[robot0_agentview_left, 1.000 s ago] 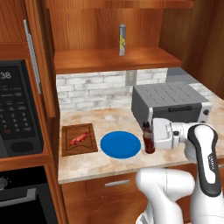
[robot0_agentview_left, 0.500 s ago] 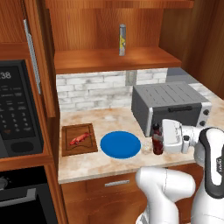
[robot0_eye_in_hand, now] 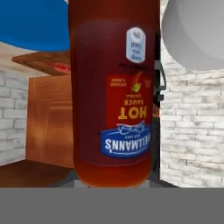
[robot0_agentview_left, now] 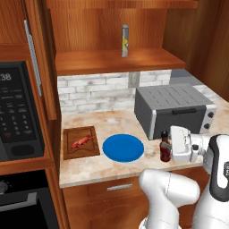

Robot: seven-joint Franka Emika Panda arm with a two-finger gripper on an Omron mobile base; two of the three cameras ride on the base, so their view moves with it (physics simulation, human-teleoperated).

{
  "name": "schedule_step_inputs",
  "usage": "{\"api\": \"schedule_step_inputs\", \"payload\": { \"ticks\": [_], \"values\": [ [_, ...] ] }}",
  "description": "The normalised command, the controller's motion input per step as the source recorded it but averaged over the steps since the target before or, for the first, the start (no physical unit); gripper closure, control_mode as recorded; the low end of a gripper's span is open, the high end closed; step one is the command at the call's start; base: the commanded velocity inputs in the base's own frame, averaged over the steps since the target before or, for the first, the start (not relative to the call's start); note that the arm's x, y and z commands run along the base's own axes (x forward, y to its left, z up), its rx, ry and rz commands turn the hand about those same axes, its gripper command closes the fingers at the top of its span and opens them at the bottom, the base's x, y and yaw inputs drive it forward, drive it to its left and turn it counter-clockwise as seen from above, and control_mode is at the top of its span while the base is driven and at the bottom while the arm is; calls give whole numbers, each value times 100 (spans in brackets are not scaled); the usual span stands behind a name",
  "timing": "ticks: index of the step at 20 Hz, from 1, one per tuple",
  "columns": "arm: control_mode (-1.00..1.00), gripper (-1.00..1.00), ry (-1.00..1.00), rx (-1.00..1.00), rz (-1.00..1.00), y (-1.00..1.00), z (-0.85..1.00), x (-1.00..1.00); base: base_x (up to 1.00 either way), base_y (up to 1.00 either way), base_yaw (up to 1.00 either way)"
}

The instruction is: Pick the fish from the plate and place it on the cutting board. Then pick the condiment bottle from the cabinet and place it next to the cutting board.

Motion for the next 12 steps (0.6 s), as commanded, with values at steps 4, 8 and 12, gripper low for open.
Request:
{"api": "schedule_step_inputs", "payload": {
  "ticks": [4,8,12],
  "values": [
    [-100,100,-4,2,-7,-1,-26,0,0,0,0],
    [-100,100,-6,1,-12,-12,-19,0,0,0,0],
    [-100,100,-6,0,-12,-18,-6,0,0,0,0]
  ]
}}
